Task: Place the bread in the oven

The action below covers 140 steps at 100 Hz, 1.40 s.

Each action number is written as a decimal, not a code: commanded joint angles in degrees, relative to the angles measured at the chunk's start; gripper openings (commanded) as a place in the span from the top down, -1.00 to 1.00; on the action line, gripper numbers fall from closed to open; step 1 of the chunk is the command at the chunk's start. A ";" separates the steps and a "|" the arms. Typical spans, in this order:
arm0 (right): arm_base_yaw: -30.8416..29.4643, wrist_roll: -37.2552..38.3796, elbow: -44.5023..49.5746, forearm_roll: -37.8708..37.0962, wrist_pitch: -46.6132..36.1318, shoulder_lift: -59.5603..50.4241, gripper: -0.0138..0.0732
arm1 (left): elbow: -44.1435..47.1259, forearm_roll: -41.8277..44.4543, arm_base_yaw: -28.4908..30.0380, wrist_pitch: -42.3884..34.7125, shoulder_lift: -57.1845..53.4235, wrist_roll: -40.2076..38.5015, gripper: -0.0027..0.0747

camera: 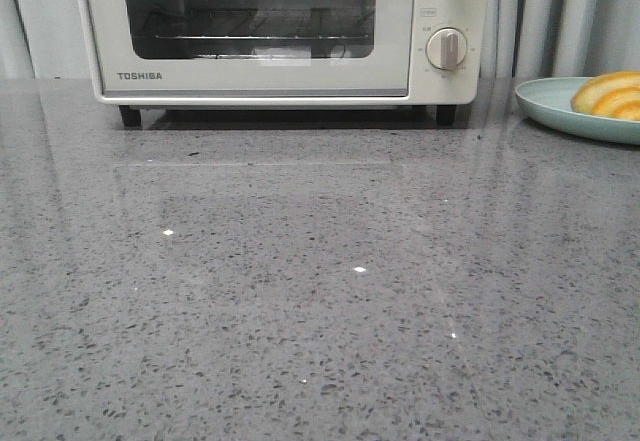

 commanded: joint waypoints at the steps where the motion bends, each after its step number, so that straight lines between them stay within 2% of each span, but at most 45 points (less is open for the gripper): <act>1: -0.24 -0.08 1.47 -0.16 -1.16 -1.15 0.79 | 1.21 -0.69 0.03 -3.08 -1.63 0.05 0.99; 22: -0.24 -0.08 1.47 -0.28 -1.85 -1.15 0.79 | 1.21 -0.69 0.03 -3.08 -1.63 0.05 0.99; 27: -0.24 -0.08 1.47 -2.18 -3.49 -1.15 0.79 | 1.21 -0.69 0.03 -3.08 -1.63 0.05 0.99; 42: -0.24 -0.08 1.47 -9.27 -14.51 -1.15 0.79 | 1.21 -0.46 0.03 -3.08 -1.63 0.05 0.99; 57: -0.24 -0.08 1.47 -9.40 -27.27 -1.15 0.79 | 1.21 -0.60 0.03 -3.22 -1.63 0.05 0.99; 64: -0.24 1.47 1.47 -7.05 -32.01 -1.15 0.79 | 1.21 -3.12 0.03 -4.05 -1.63 0.05 0.99; 73: -0.24 2.99 1.47 1.82 -35.11 -1.15 0.79 | 1.21 -10.85 0.03 -6.24 -1.63 0.05 0.99; 84: -0.24 3.31 1.37 10.92 -34.36 -1.15 0.79 | 1.21 -25.14 0.03 -10.80 -1.63 0.05 0.99; 95: -0.24 3.31 1.37 20.11 -31.83 -1.05 0.79 | 1.21 -33.53 0.03 -16.47 -1.63 -0.05 0.99; 109: -0.24 3.31 1.24 21.94 -29.43 -1.05 0.79 | 1.21 -42.04 0.03 -21.34 -1.63 -0.05 0.99; 120: -0.24 3.31 -1.55 23.42 -27.76 -1.05 0.79 | 0.36 -41.40 -0.18 -24.64 -1.63 0.08 0.99; 129: -0.24 3.31 -5.34 23.42 -22.50 -0.86 0.79 | -2.41 -33.22 -0.36 -23.63 -1.11 0.08 0.99; 140: -0.24 3.20 -10.80 22.33 -14.73 1.22 0.79 | -7.88 -23.09 -1.53 -18.46 2.03 0.08 0.99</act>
